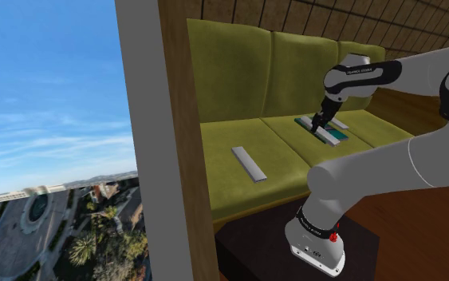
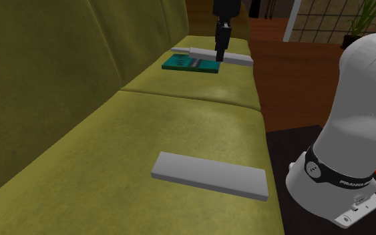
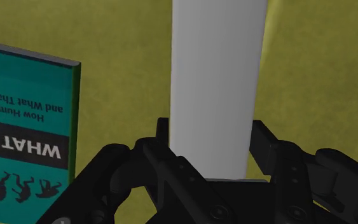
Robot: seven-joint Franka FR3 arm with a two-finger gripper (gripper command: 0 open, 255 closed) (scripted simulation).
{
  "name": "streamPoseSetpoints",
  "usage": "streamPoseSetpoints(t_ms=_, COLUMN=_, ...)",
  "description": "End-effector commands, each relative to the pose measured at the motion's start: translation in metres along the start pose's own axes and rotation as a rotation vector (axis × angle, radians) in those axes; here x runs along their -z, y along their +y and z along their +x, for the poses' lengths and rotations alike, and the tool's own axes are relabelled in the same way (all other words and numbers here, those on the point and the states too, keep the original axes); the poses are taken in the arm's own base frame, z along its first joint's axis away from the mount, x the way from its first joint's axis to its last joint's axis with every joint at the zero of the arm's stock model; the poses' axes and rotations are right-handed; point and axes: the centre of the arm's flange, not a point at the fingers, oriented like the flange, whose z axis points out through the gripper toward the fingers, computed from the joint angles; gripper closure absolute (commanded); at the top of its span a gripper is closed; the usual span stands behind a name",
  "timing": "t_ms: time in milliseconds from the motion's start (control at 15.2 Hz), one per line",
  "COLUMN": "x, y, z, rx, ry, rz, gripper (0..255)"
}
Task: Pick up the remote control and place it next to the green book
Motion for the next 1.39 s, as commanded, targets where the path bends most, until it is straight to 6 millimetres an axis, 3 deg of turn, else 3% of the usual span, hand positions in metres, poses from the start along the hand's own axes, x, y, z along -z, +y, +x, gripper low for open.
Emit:
streamPoseSetpoints(t_ms=0, x=0.0, y=0.019, z=-0.018, rx=0.002, ry=0.0, rz=0.0, gripper=255)
streamPoseSetpoints(t_ms=726, x=0.004, y=0.13, z=-0.109, rx=0.002, ry=0.0, rz=0.0, gripper=255)
streamPoseSetpoints(t_ms=1320, x=-0.043, y=0.128, z=-0.112, rx=0.002, ry=0.0, rz=0.0, gripper=255)
